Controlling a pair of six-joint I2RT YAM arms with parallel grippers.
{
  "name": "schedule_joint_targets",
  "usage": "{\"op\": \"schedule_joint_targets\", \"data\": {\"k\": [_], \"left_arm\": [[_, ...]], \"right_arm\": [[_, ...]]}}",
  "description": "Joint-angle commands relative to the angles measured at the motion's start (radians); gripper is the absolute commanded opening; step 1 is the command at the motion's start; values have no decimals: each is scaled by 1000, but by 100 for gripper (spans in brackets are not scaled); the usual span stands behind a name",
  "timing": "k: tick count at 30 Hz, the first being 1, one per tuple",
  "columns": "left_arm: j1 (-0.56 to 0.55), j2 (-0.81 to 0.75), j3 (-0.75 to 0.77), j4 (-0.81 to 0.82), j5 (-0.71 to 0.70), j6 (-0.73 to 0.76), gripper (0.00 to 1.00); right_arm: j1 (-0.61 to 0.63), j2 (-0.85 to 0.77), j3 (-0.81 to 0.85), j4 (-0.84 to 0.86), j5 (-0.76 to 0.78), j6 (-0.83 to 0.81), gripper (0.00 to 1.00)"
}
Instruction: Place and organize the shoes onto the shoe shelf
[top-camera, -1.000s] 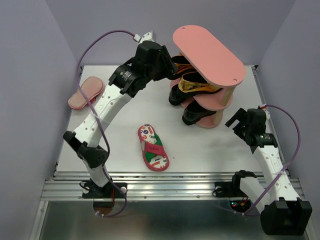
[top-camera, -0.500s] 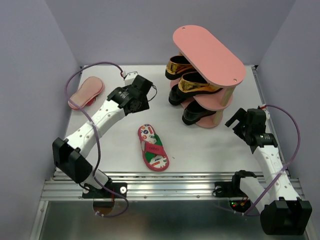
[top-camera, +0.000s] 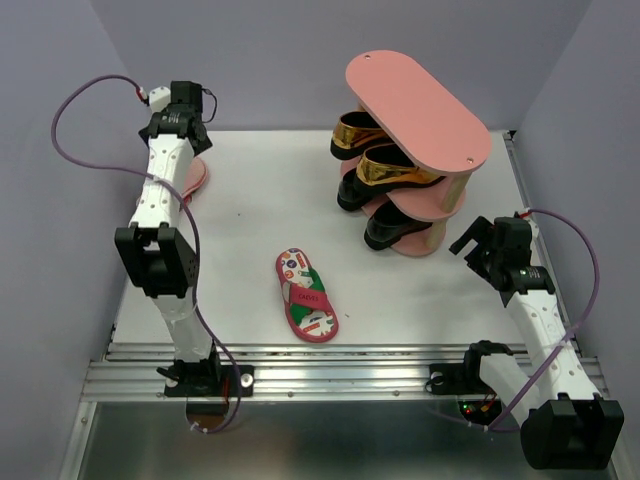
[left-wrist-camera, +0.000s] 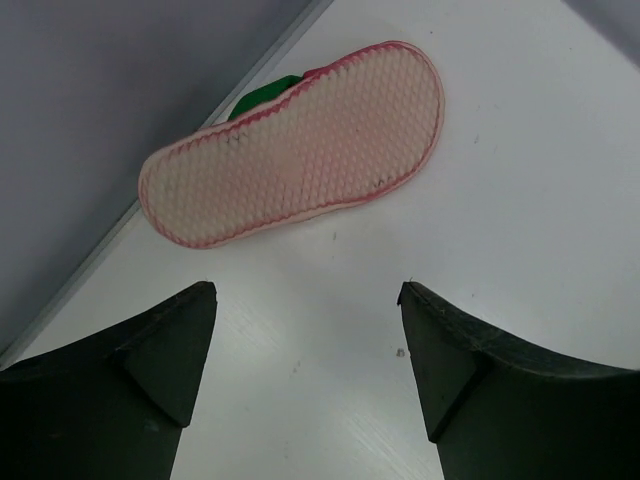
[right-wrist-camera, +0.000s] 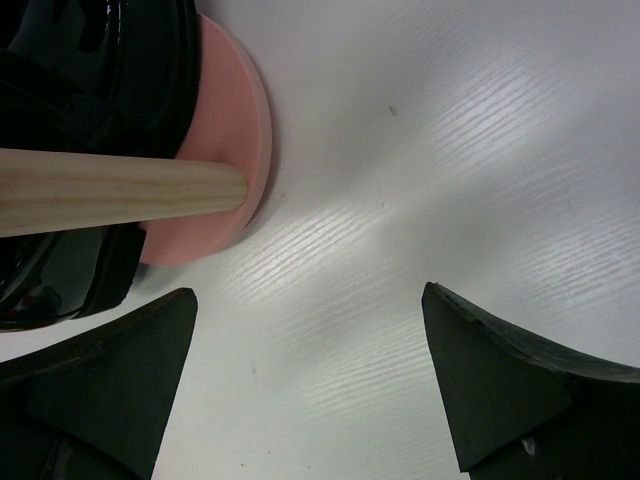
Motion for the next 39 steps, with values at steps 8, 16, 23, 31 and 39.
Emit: {"op": "schedule_joint_targets", "data": {"k": [8,16,23,31,39], "left_arm": [[212,358,391,52,330,261,89],[251,420,365,135,361,327,90],[281,506,350,167,506,353,88],[230,460,146,205,468,287,81],[100,308,-217,329,437,223,79]], "right_arm": [[-2,-21,5,39,-9,-8,100],[-2,19,21,35,-9,-16,100],[-2,28,31,27,6,-8,100],[-2,53,44,24,12,13,100],[-2,67,61,29,20,15,100]]}}
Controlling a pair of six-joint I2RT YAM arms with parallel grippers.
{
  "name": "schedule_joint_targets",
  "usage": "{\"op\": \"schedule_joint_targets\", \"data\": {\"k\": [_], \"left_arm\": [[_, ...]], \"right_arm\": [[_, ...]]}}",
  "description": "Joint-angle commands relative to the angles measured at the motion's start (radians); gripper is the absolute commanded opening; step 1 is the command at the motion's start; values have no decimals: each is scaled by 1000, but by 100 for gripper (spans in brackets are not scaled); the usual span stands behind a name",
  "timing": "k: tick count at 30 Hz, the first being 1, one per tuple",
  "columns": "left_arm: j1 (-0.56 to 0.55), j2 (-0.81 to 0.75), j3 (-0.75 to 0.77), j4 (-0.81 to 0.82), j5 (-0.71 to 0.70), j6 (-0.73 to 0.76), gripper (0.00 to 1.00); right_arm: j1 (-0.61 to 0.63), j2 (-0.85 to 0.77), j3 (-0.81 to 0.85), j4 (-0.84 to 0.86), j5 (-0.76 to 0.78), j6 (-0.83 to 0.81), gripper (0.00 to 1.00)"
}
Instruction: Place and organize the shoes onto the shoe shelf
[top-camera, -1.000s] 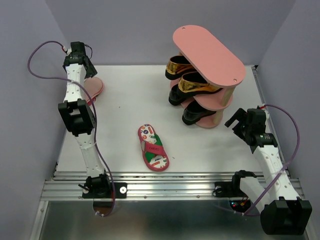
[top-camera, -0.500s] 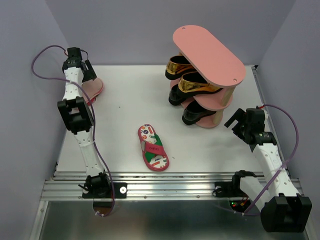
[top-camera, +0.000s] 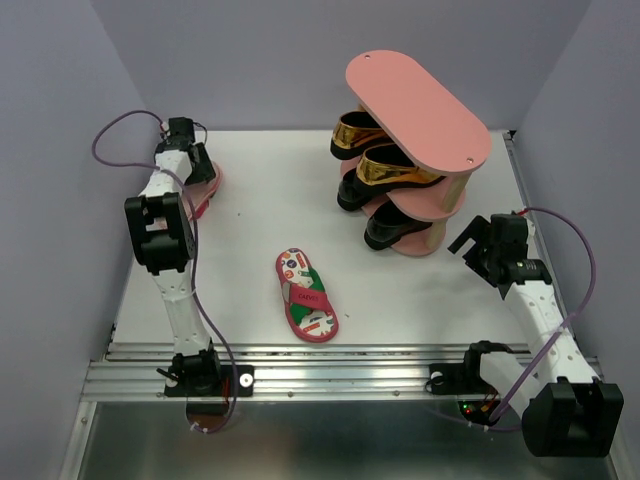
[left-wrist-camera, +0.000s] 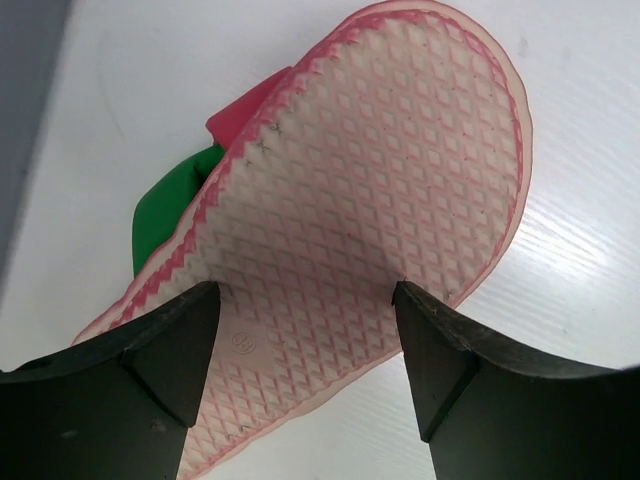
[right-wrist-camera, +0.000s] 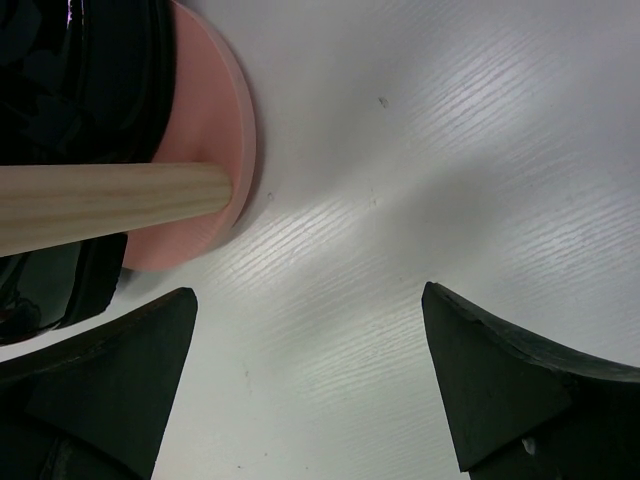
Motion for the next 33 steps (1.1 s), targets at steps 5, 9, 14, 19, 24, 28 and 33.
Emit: {"op": "schedule_joint_targets", "data": {"k": [5,9,14,19,24,28,33], "left_arm": [[-125,-107,-284,14,68,-116,77],[-208,-181,-332,0,33,-112,77],[-255,-314,-319,-37,31,-86,78],[-232,-382,-284,-50,13,-52,87],[-173,-296,-258,-90,4,-38,94],[-140,-298,-325,-35,48,-37,95],[-61,-265,-365,23,209,-10,95]], "right_arm": [[-2,-8,43,28,21,2,100],[-2,-12,39,30,17,2,100],[-2,-23,28,30,6,13,100],[-2,-38,14,31,6,11,100],[-2,-43,17,34,1,1,100],[-2,-55,19,33,7,-9,100],[-2,-41,17,37,1,-13,100]]}}
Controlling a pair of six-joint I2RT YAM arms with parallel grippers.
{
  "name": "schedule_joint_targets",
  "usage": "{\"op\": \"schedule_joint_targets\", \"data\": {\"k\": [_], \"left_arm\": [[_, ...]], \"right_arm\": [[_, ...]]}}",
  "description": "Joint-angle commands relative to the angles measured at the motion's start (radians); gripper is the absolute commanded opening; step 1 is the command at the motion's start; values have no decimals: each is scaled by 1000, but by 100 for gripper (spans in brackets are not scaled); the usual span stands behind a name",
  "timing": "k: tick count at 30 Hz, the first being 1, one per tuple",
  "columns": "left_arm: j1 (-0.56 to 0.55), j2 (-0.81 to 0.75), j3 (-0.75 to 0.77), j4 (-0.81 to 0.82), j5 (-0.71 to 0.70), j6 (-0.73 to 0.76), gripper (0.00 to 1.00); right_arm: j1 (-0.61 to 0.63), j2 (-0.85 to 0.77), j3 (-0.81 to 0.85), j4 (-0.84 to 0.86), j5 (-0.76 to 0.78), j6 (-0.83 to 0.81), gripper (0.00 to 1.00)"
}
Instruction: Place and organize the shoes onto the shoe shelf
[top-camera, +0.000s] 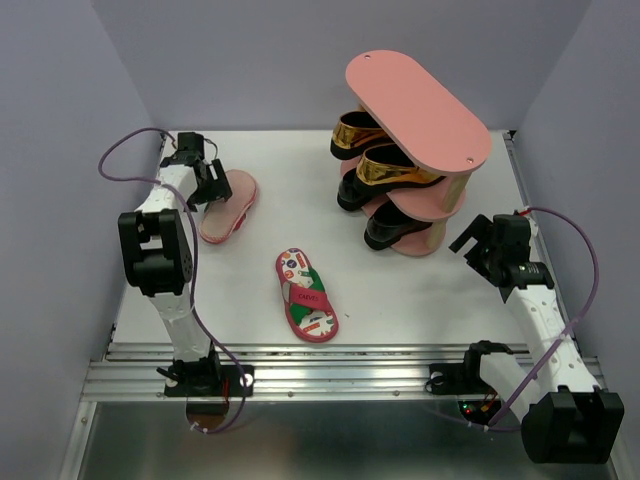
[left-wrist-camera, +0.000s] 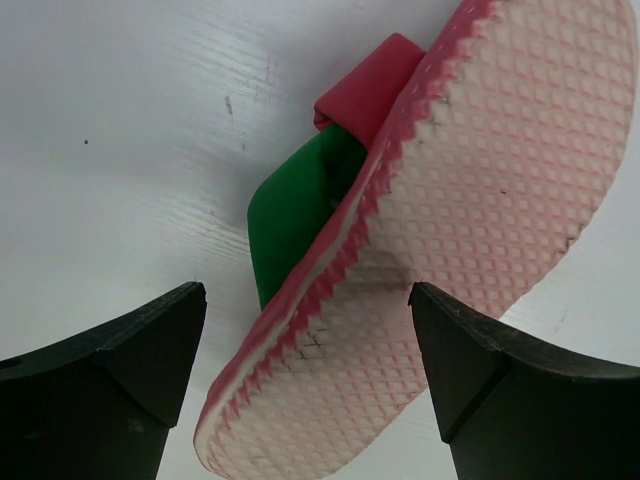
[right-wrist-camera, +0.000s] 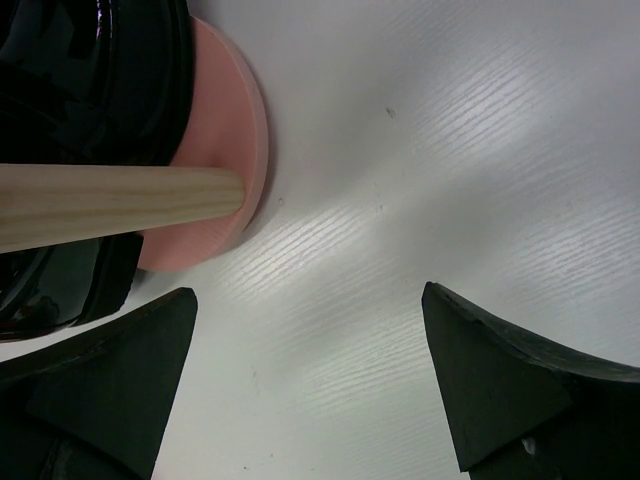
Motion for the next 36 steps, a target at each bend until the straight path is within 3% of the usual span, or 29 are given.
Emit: {"op": "schedule_joint_targets", "data": {"k": [1,4,7,10,14,17,26,36], "left_arm": [[33,36,-9,29,169,46,94],[33,87,-17,14,233,61,92],[33,99,-35,18,316,52,80],[33,67,-57,30,353,38,59],[33,22,-31,11,396,34,15],[31,-4,7,-14,404,31,0],[-42,-90,67,-19,397,32,0],[-323,-88,84,-8,287,-24,0]], "right_arm": [[-2,-1,14,43,-8,-13,100],[-2,8,14,54,-16,-12,100],[-2,16,20,55,-19,-10,100],[-2,16,28,55,-17,-12,100],[-2,11,28,55,-16,-15,100],[-2,-1,20,52,-13,-9,100],[-2,-24,15,37,-5,-1,100],[-2,-27,11,32,-3,-1,100]]}}
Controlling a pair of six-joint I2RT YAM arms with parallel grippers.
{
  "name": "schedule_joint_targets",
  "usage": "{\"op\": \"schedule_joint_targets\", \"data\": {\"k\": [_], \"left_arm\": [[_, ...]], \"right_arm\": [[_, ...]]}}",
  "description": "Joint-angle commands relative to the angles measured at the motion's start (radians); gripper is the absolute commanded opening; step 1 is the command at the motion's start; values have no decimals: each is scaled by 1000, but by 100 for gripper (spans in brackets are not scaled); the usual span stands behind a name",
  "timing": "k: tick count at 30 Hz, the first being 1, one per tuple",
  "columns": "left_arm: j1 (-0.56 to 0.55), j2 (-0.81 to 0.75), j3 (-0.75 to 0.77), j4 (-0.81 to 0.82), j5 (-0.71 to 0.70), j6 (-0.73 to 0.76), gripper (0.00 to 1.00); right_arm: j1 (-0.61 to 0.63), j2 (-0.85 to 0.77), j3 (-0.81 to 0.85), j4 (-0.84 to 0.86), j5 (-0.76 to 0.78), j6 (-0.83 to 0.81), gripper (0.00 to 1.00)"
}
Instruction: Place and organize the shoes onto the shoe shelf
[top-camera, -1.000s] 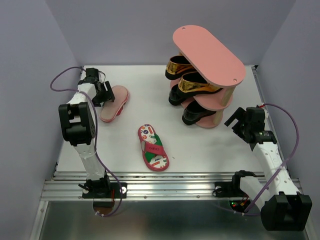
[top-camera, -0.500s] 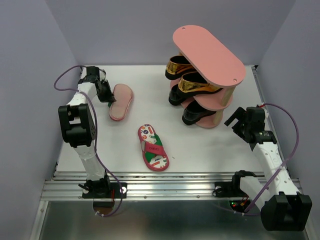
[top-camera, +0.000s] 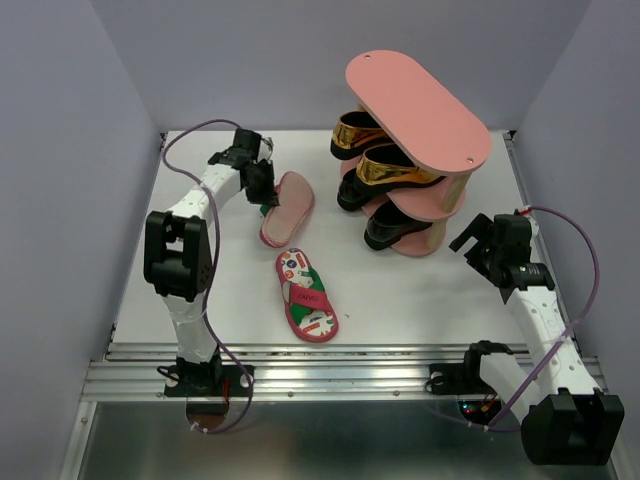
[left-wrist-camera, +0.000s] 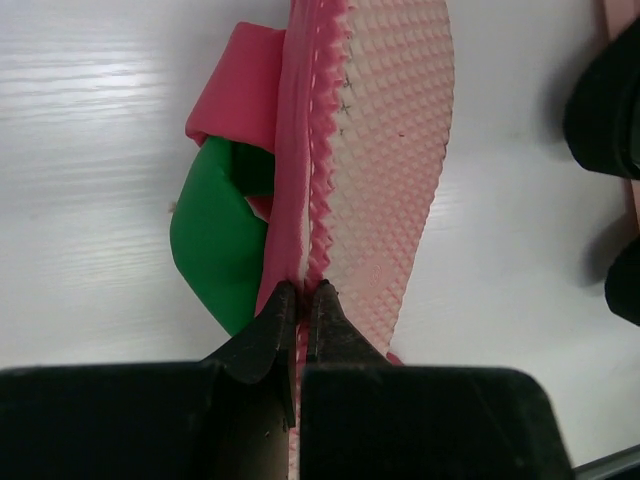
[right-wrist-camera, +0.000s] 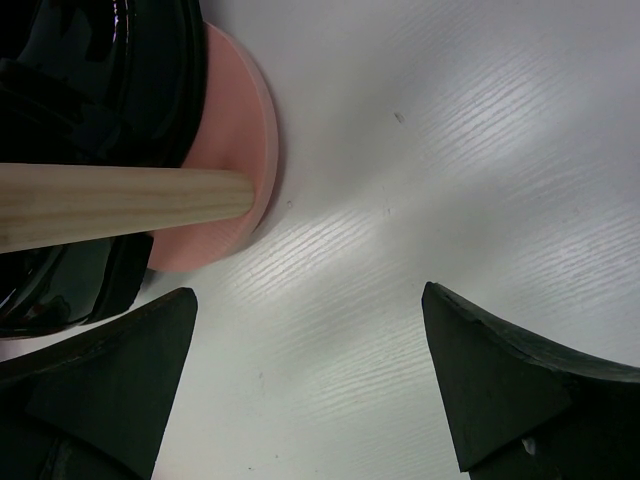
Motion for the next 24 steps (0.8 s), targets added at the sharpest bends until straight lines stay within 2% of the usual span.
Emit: {"op": "schedule_joint_targets", "data": {"k": [1,9,16,22,24], "left_arm": [[-111,-78,75,8,-46,-48,0],[-307,-76,148,-18,-73,-126,0],[-335,-150,85,30,-37,-190,0],[-341,-168,77,71,127,-178,1],[-341,-190,73,84,141,-177,1]], "right_arm": [[-2,-19,9,19,4,0,100],[-2,-18,8,21,4,0,100],[-2,-10,2,25,3,0,100],[-2,-7,0,31,0,0,100],[-2,-9,0,30,0,2,100]]}}
